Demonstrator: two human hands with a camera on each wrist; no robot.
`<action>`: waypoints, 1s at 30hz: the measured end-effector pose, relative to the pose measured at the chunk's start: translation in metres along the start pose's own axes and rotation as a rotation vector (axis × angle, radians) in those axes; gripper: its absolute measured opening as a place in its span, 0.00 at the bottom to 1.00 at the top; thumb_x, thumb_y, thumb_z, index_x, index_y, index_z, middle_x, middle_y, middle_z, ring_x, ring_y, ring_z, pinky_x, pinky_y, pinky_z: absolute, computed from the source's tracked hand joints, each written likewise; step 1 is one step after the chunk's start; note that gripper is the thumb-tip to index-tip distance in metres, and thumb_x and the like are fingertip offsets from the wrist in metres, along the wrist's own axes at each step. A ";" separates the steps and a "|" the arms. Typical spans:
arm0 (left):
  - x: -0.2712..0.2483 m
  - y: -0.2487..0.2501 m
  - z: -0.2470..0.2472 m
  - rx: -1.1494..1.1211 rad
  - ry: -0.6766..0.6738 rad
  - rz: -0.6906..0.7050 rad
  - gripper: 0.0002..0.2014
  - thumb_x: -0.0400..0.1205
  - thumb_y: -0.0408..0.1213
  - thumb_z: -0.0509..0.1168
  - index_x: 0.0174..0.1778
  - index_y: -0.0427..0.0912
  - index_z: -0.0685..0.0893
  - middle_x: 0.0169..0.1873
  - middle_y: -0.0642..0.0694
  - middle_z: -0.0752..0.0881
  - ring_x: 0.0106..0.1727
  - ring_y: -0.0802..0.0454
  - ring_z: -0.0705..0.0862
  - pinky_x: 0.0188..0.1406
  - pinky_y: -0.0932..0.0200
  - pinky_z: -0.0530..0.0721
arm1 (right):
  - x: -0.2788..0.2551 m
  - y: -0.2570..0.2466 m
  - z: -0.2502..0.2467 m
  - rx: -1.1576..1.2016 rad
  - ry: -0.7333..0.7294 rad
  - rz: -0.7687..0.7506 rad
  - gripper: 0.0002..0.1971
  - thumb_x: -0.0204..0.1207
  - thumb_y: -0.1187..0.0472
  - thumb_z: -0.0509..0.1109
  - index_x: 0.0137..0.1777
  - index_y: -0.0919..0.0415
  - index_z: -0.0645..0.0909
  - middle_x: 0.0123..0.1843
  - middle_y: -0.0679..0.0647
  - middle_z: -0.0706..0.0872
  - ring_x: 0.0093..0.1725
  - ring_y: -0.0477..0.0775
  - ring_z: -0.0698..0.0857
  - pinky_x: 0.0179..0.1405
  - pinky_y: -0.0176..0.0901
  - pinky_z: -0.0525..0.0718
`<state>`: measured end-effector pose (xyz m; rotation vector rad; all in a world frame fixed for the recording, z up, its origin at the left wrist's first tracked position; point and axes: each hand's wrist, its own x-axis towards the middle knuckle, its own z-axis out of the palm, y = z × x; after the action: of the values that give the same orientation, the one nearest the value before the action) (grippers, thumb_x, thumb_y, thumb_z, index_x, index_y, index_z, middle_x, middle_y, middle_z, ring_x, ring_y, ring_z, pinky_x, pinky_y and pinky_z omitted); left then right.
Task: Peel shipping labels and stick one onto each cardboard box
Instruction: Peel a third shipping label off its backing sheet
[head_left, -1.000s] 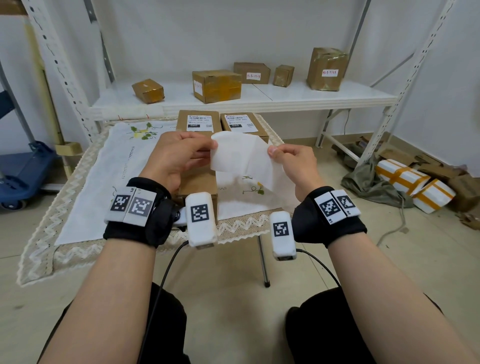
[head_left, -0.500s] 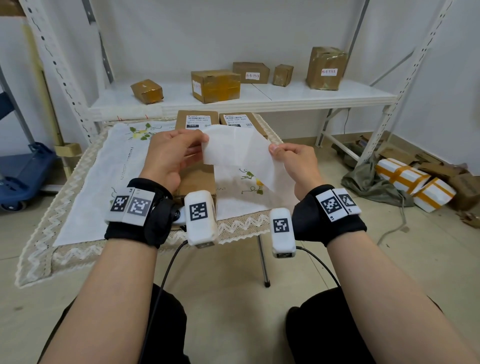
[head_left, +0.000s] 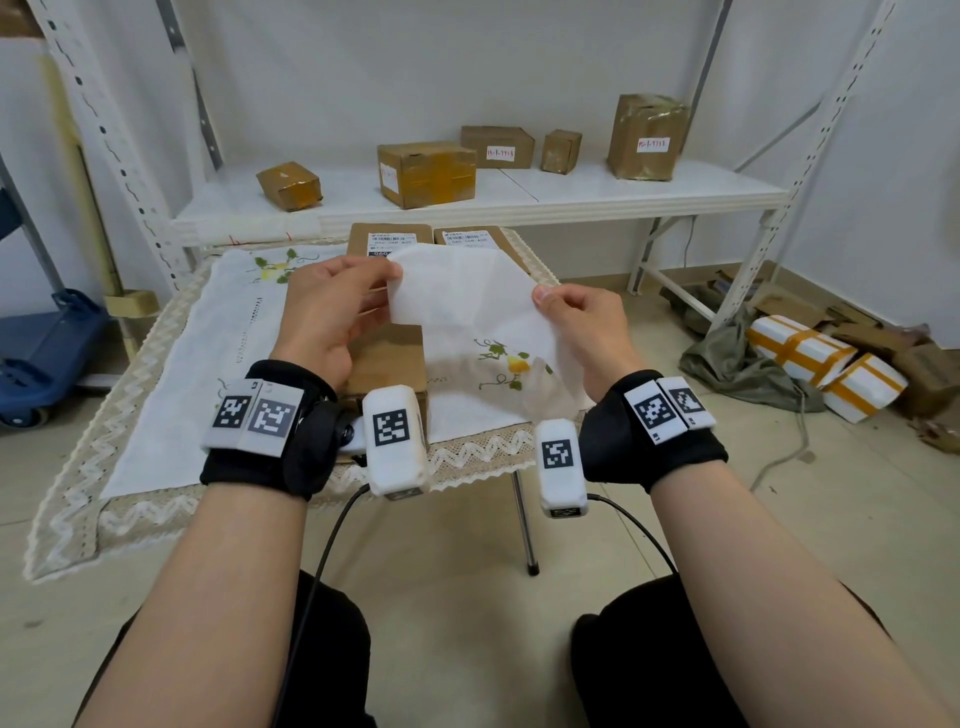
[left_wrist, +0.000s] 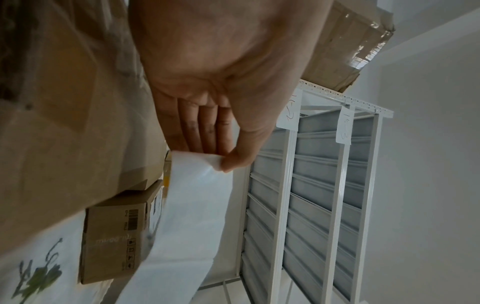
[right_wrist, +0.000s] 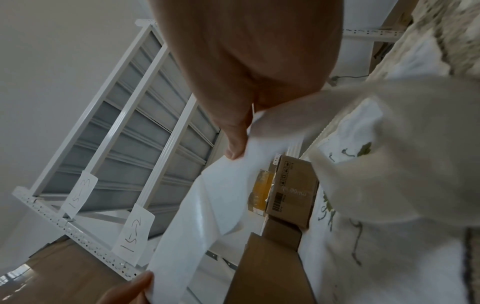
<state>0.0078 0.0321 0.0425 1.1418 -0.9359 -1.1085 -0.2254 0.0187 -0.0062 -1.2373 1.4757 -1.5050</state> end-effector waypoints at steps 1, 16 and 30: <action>0.001 0.000 -0.001 0.010 0.003 0.011 0.04 0.80 0.31 0.74 0.48 0.43 0.88 0.52 0.43 0.92 0.55 0.47 0.91 0.53 0.57 0.91 | -0.002 -0.002 0.000 0.000 -0.038 -0.012 0.12 0.79 0.56 0.78 0.34 0.57 0.87 0.39 0.52 0.86 0.46 0.51 0.82 0.53 0.47 0.79; 0.000 -0.004 0.002 0.099 -0.079 0.104 0.03 0.79 0.34 0.76 0.46 0.45 0.90 0.54 0.42 0.92 0.52 0.49 0.91 0.51 0.59 0.90 | -0.022 -0.022 0.011 -0.126 -0.333 0.097 0.11 0.70 0.59 0.85 0.48 0.63 0.90 0.47 0.61 0.94 0.39 0.55 0.92 0.35 0.42 0.89; -0.004 -0.004 0.006 0.095 -0.123 0.127 0.04 0.80 0.32 0.76 0.44 0.45 0.89 0.46 0.47 0.91 0.46 0.51 0.89 0.49 0.60 0.91 | -0.020 -0.022 0.012 -0.162 -0.245 0.057 0.12 0.64 0.63 0.88 0.43 0.65 0.90 0.40 0.57 0.92 0.34 0.51 0.89 0.36 0.43 0.86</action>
<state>0.0002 0.0345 0.0396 1.0848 -1.1520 -1.0491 -0.2051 0.0360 0.0106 -1.4074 1.4761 -1.1678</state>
